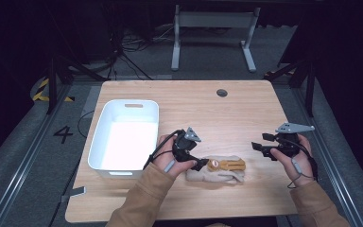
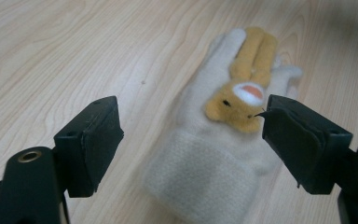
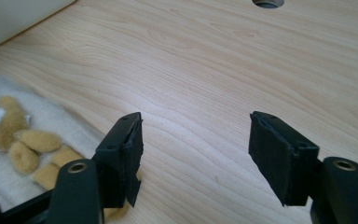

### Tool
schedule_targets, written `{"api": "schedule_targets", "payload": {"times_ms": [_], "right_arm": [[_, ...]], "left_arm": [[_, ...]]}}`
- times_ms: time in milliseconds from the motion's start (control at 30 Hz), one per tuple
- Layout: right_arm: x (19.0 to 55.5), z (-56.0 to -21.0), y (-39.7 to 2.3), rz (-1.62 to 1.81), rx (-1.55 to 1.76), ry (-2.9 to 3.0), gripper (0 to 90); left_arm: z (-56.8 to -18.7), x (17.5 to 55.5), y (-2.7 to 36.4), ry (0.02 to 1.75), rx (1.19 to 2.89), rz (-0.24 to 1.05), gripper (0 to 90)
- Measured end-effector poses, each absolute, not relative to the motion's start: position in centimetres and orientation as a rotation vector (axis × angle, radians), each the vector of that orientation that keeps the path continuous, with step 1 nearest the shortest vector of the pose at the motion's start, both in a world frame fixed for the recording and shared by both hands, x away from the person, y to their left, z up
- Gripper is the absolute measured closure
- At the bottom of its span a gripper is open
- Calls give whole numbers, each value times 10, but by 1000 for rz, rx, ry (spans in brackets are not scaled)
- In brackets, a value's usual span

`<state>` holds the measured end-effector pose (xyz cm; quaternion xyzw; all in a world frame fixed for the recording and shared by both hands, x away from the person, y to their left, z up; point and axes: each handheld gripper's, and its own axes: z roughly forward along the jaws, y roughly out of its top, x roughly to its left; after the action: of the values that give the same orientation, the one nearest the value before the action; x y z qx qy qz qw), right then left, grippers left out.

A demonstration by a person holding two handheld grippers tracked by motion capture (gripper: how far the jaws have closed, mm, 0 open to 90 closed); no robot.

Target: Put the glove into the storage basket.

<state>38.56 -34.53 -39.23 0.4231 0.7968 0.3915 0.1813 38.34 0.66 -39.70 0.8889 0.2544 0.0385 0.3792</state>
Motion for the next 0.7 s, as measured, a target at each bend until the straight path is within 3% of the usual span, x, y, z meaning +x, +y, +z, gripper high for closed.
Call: {"api": "schedule_targets", "payload": {"times_ms": [167,700], "right_arm": [[389,-396,-355,1070,1252,2220,251],[394,-403,-368,1061,1294,2164,232]], "left_arm": [[-401,380,0,610,2309,75,225],[-424,385,-10,485,2368,0,207]]}}
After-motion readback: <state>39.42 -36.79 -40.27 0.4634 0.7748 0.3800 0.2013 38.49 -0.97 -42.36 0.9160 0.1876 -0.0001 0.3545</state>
